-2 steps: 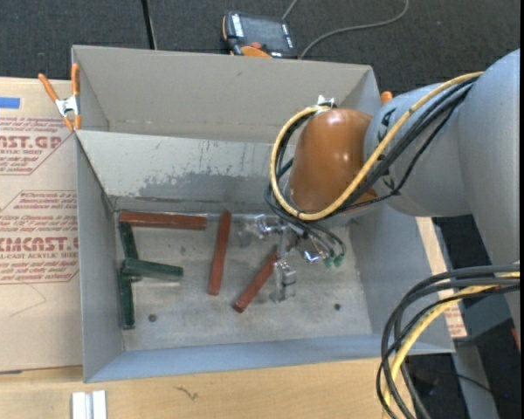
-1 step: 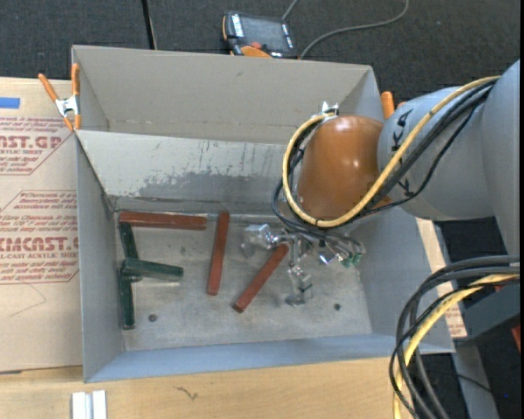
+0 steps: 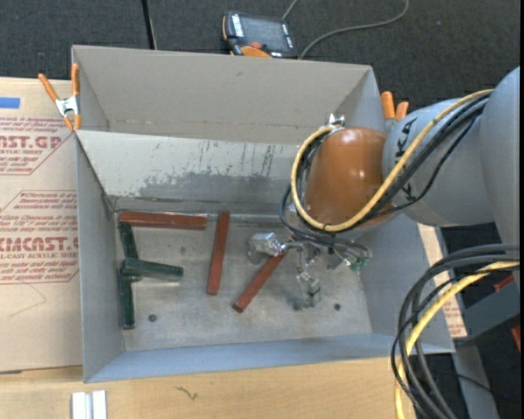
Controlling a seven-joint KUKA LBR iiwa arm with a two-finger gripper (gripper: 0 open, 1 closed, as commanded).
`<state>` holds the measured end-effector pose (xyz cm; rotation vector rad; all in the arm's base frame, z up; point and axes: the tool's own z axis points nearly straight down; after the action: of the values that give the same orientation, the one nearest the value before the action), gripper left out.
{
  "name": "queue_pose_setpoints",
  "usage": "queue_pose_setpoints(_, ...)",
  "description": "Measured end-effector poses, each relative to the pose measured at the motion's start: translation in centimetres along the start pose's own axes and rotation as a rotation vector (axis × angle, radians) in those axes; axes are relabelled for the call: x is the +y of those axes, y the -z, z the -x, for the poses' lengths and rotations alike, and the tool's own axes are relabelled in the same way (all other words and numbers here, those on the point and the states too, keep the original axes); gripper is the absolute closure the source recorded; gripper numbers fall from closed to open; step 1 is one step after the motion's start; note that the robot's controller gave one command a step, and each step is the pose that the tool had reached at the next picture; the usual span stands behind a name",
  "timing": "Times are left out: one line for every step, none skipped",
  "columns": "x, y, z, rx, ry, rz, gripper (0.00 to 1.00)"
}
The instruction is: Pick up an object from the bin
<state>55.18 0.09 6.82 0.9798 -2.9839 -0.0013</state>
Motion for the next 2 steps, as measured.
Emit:
queue_pose_setpoints(0.06, -0.02, 0.06, -0.002, -0.001, -0.001, 0.00)
queue_pose_setpoints(0.03, 0.09, 0.13, -0.003, -0.001, -0.002, 1.00)
